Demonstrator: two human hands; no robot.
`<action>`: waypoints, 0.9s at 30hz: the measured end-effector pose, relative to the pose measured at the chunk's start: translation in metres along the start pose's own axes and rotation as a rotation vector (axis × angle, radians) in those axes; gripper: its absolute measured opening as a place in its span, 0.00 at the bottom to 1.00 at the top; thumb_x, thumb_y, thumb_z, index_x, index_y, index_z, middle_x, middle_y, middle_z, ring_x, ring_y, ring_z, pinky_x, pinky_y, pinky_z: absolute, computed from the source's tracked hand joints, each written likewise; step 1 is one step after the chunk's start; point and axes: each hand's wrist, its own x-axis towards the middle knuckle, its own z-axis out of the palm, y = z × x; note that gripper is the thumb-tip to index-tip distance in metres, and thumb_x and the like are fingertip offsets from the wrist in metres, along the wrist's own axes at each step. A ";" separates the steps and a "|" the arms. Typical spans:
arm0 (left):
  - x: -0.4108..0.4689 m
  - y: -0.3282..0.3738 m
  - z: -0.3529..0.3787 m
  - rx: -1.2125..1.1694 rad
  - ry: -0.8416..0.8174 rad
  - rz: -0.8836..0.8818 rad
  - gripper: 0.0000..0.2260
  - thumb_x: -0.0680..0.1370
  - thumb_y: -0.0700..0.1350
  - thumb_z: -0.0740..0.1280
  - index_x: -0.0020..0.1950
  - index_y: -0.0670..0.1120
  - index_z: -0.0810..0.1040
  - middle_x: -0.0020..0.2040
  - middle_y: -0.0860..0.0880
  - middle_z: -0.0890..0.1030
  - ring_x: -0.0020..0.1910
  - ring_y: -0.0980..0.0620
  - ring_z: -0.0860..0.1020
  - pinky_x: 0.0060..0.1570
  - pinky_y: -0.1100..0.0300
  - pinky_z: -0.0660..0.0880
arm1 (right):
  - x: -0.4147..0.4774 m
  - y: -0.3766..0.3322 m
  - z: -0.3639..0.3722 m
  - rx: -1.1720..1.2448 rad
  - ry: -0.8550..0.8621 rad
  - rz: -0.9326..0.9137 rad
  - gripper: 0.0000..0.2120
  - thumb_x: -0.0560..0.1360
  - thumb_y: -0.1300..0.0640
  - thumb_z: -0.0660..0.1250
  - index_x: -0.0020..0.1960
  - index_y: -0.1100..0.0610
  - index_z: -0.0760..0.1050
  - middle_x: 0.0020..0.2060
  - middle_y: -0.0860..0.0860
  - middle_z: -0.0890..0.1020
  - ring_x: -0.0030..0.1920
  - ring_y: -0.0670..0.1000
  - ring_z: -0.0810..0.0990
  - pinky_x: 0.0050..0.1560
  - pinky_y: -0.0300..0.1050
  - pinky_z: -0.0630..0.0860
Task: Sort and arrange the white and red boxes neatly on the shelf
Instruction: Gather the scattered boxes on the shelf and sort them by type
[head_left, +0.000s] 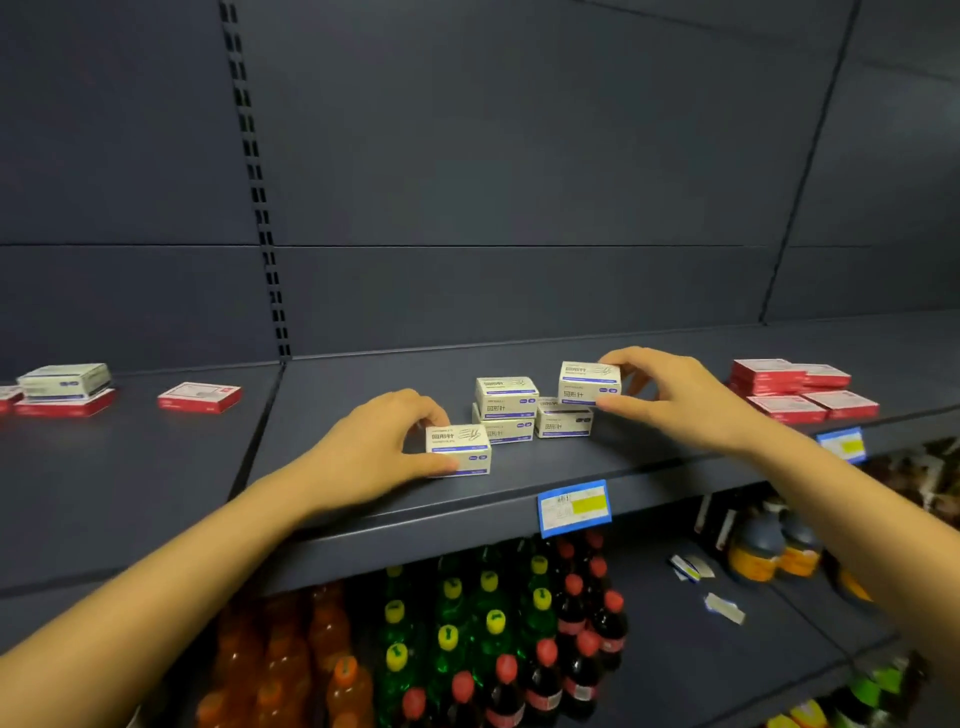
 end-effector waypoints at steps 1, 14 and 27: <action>-0.001 0.001 0.003 -0.009 0.008 -0.025 0.14 0.71 0.55 0.69 0.54 0.52 0.75 0.52 0.55 0.77 0.50 0.57 0.74 0.53 0.57 0.73 | 0.003 0.004 0.002 0.013 -0.015 -0.010 0.15 0.73 0.48 0.67 0.59 0.50 0.73 0.53 0.45 0.79 0.50 0.48 0.76 0.52 0.52 0.76; -0.018 -0.006 -0.018 0.131 0.125 -0.159 0.19 0.74 0.57 0.63 0.62 0.50 0.73 0.58 0.54 0.76 0.56 0.56 0.73 0.53 0.60 0.72 | 0.045 -0.004 0.002 0.014 -0.145 -0.082 0.24 0.74 0.48 0.66 0.68 0.53 0.68 0.66 0.48 0.72 0.64 0.48 0.71 0.59 0.38 0.66; -0.109 -0.082 -0.104 0.272 0.234 -0.506 0.14 0.76 0.50 0.64 0.57 0.45 0.77 0.56 0.48 0.79 0.53 0.50 0.76 0.56 0.54 0.73 | 0.084 -0.157 0.072 -0.047 -0.102 -0.496 0.15 0.75 0.45 0.62 0.61 0.45 0.72 0.60 0.43 0.75 0.62 0.46 0.72 0.61 0.53 0.71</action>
